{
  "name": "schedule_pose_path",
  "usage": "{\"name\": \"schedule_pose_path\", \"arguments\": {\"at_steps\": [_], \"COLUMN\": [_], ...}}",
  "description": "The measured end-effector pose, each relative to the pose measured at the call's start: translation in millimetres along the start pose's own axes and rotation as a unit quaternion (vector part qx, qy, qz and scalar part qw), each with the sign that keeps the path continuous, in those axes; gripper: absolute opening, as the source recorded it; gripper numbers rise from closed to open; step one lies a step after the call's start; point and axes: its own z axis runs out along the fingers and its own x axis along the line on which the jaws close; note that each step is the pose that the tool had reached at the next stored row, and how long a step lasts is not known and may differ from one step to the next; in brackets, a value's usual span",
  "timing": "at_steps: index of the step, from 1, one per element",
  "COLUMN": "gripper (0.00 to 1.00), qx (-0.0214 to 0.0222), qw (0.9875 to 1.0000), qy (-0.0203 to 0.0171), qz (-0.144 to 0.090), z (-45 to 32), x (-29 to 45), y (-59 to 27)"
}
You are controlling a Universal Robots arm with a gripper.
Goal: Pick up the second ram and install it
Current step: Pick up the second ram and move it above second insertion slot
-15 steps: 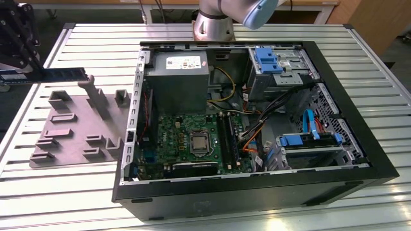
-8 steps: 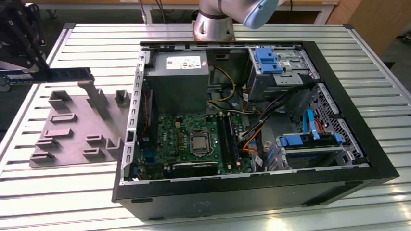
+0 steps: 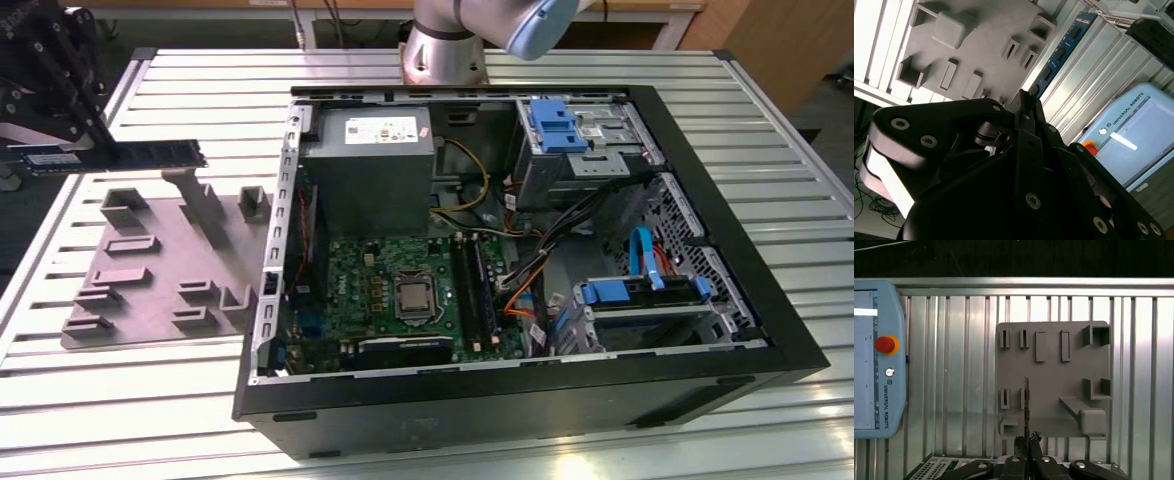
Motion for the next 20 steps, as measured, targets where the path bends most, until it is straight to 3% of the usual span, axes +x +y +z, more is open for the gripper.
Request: {"name": "schedule_pose_path", "arguments": {"at_steps": [20], "gripper": [0.14], "qx": [0.0], "qw": [1.0], "qy": [0.0], "qz": [0.0], "z": [0.2], "x": [0.2], "y": [-25.4]}}
